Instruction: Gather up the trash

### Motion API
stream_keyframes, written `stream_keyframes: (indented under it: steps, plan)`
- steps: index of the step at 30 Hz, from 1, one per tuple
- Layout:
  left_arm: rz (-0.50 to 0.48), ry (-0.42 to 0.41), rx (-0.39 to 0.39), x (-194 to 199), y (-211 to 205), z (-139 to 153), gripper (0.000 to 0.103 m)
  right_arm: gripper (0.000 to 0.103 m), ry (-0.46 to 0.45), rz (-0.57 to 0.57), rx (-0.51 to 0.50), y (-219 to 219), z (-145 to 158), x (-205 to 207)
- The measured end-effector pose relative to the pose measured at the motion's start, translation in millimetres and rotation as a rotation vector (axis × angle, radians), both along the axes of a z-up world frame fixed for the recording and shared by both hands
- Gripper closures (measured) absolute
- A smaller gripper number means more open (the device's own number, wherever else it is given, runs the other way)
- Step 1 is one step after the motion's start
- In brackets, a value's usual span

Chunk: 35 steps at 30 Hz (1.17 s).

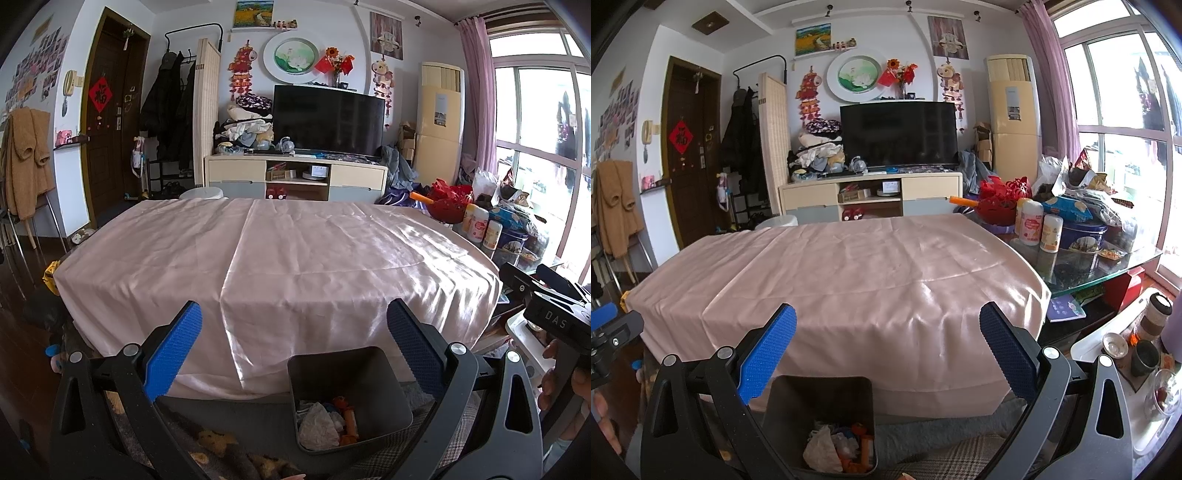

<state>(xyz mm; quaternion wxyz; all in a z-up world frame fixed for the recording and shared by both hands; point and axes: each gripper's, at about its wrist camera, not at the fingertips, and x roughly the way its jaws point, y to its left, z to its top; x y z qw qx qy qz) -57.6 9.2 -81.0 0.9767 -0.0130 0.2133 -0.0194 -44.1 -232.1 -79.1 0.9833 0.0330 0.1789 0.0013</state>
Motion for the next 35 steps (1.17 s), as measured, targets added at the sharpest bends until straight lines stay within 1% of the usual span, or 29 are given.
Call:
stream_keyframes:
  steps: [9,13,16,19,23,28,32,35]
  plan:
    - [0.01,0.013,-0.011,1,-1,0,0.008,0.003,0.002,0.001,-0.001,-1,0,0]
    - [0.052,-0.009,0.021,1,-6,5,0.008,0.003,0.005,0.001,-0.002,-1,-1,-1]
    - [0.043,-0.016,0.009,1,-6,6,0.008,0.003,0.005,0.0,0.0,-1,-1,-1]
    - [0.045,-0.032,0.018,0,-11,6,0.008,0.003,0.005,0.0,-0.002,-2,-1,-1]
    - [0.04,-0.039,0.01,0,-12,6,0.008,0.003,0.004,0.001,-0.002,-2,0,-1]
    - [0.038,-0.022,0.006,2,-12,3,0.008,0.003,0.005,0.001,-0.002,-1,0,-1]
    - [0.055,-0.015,0.031,5,-14,2,0.008,0.003,0.005,-0.001,-0.002,-1,-1,-1]
    - [0.057,-0.01,0.024,7,-12,0,0.008,0.003,0.004,-0.006,-0.005,-2,-1,-1]
